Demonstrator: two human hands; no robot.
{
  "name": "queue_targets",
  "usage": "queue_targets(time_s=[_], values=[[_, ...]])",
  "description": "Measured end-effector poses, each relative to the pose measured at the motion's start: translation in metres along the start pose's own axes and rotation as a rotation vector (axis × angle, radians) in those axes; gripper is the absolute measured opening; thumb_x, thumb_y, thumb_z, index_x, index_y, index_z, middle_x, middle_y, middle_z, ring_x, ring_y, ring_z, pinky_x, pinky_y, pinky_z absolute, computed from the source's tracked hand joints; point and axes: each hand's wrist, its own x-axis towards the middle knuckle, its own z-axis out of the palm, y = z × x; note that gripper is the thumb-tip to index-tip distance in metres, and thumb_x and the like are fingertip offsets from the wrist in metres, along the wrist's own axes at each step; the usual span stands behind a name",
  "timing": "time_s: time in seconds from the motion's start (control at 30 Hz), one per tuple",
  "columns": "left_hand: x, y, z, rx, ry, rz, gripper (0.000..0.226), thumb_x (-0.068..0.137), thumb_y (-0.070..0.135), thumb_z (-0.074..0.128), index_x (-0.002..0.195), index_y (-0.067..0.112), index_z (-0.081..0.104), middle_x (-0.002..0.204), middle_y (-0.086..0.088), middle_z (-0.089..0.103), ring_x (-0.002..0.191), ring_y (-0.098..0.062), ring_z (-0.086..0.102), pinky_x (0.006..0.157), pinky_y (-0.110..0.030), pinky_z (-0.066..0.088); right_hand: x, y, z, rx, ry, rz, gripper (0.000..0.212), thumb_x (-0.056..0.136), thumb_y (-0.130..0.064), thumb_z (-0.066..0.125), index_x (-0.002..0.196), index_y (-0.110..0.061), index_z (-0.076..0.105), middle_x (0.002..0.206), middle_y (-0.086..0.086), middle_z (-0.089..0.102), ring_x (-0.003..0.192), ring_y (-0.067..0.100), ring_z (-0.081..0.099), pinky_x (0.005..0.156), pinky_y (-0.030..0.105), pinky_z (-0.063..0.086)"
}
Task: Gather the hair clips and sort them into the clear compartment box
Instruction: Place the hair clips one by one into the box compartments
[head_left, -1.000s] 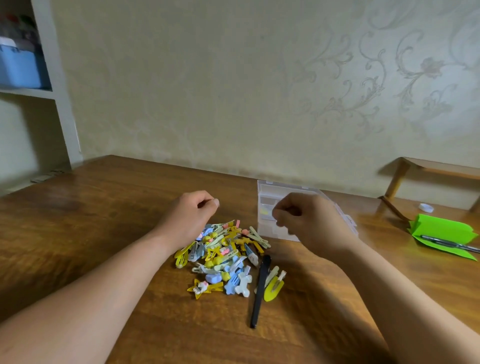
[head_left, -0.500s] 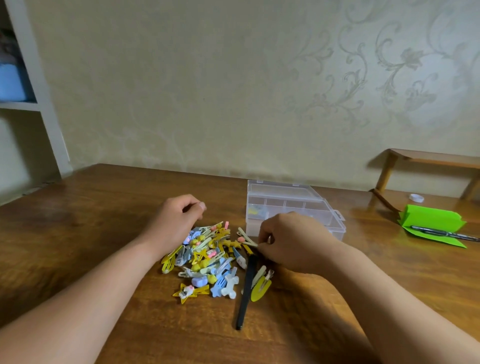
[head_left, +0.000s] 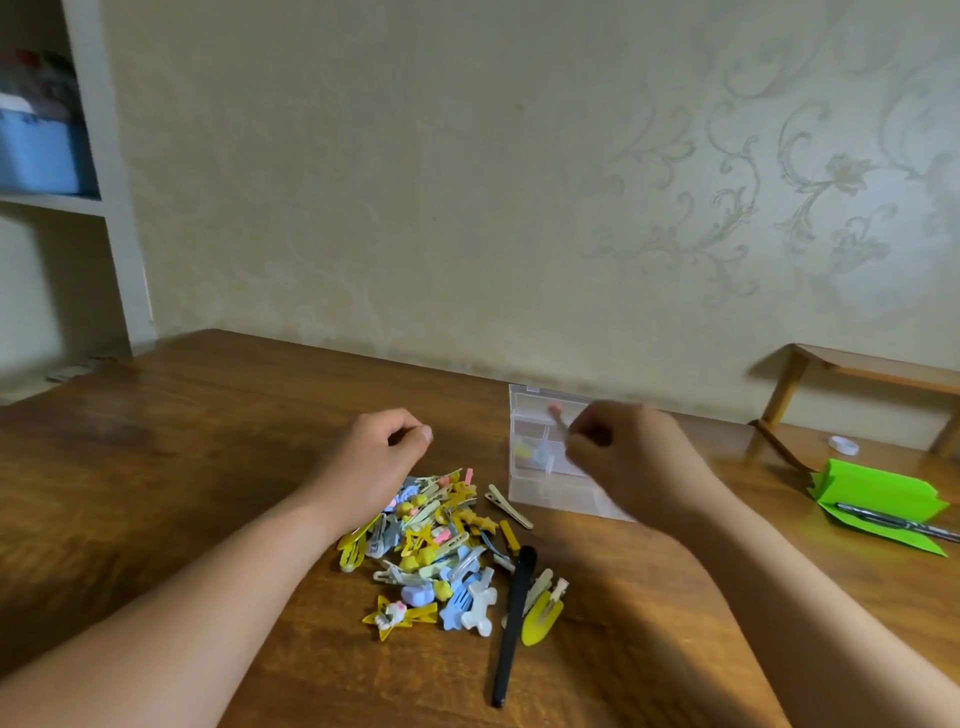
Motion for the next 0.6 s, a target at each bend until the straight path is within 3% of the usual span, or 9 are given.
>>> queue_targets(time_s=[0.1, 0.3, 0.47, 0.6], values=[[0.001, 0.0, 0.001, 0.006, -0.002, 0.003, 0.024, 0.109, 0.041, 0.056, 0.099, 0.03, 0.075, 0.095, 0.006, 0.076, 0.095, -0.015, 0.07, 0.09, -0.045, 0.057, 0.036, 0.014, -0.011, 0.063, 0.054, 0.123, 0.014, 0.095, -0.025, 0.066, 0.084, -0.026, 0.075, 0.072, 0.0, 0.073, 0.054, 0.013, 0.057, 0.051, 0.029, 0.045], [0.002, -0.001, 0.0, -0.006, -0.001, -0.005, 0.025, 0.108, 0.043, 0.056, 0.098, 0.031, 0.075, 0.094, 0.006, 0.076, 0.094, -0.015, 0.07, 0.09, -0.047, 0.058, 0.09, 0.03, 0.002, -0.048, -0.164, 0.254, 0.012, 0.086, -0.017, 0.073, 0.081, -0.011, 0.082, 0.081, 0.011, 0.079, 0.068, 0.021, 0.067, 0.061, 0.031, 0.055], [0.001, -0.001, -0.001, -0.012, -0.004, 0.0, 0.026, 0.108, 0.044, 0.056, 0.096, 0.03, 0.074, 0.093, 0.006, 0.075, 0.093, -0.015, 0.069, 0.089, -0.048, 0.058, 0.107, 0.035, 0.021, -0.123, -0.281, 0.297, 0.022, 0.085, -0.023, 0.076, 0.085, -0.002, 0.082, 0.077, 0.01, 0.08, 0.087, 0.032, 0.079, 0.085, 0.042, 0.063], [0.001, 0.0, -0.001, 0.005, -0.005, 0.003, 0.026, 0.108, 0.044, 0.055, 0.095, 0.031, 0.073, 0.093, 0.008, 0.075, 0.092, -0.014, 0.069, 0.088, -0.046, 0.057, 0.114, 0.034, 0.027, -0.158, -0.313, 0.337, 0.024, 0.083, -0.026, 0.075, 0.083, -0.003, 0.082, 0.077, 0.009, 0.081, 0.079, 0.027, 0.079, 0.088, 0.041, 0.063]])
